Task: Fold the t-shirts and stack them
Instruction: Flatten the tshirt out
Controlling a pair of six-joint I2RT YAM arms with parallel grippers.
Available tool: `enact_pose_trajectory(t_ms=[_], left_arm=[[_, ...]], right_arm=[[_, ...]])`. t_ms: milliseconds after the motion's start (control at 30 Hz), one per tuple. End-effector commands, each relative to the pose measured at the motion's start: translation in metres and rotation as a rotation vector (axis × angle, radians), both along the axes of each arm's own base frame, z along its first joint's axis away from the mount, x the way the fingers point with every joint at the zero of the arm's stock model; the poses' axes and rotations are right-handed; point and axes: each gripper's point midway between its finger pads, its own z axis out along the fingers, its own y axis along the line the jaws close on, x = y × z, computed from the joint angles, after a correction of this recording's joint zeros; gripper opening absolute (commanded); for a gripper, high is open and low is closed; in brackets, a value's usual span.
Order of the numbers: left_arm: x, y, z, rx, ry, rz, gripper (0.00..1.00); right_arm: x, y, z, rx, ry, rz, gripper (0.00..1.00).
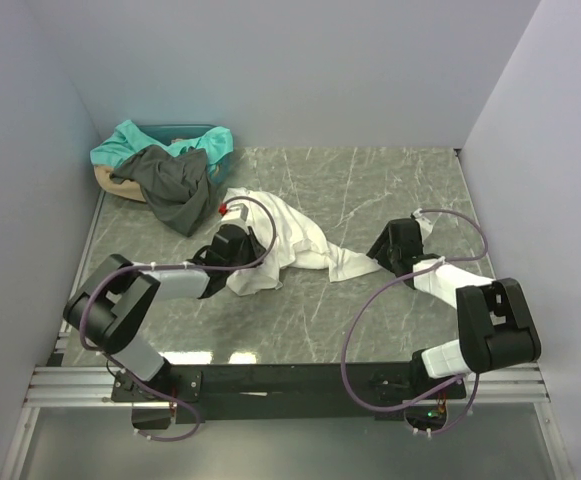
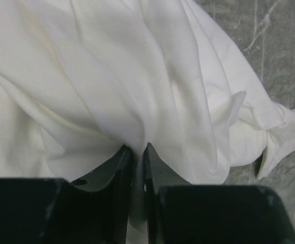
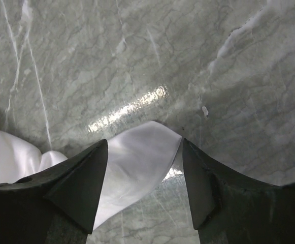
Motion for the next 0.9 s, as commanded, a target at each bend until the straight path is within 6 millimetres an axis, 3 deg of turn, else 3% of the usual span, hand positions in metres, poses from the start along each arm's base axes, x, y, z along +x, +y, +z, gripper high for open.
enact_pose_trajectory(t_ms=[0,233,433,633,733,767,800,867], left_arm=[[0.009,0.000,0.039,-0.033,-0.102,0.003,0.18],[0.008,0.009,0.062,-0.049,-0.145,0.012,0.06],[0.006,0.020,0.080,-0.051,-0.175,0.030,0.06],[0.001,0.030,0.094,-0.063,-0.200,0.039,0.06],[0.001,0.037,0.097,-0.055,-0.211,0.051,0.07],[0.003,0.039,0.098,-0.047,-0.216,0.055,0.07],[0.004,0.042,0.097,-0.042,-0.213,0.063,0.07],[0.004,0.046,0.096,-0.039,-0.213,0.069,0.07]], right_arm=[[0.015,-0.006,0.012,-0.008,-0.024,-0.043,0.67],[0.020,-0.008,0.009,-0.011,-0.002,-0.052,0.60],[0.019,-0.009,0.005,-0.022,0.029,-0.046,0.57],[0.021,-0.008,0.001,-0.041,0.079,-0.036,0.46],[0.020,-0.011,-0.004,-0.057,0.119,-0.042,0.35],[0.020,-0.008,-0.006,-0.048,0.125,-0.024,0.11],[0.020,-0.005,-0.006,-0.040,0.124,-0.016,0.04],[0.021,-0.007,-0.006,-0.049,0.125,-0.020,0.00]])
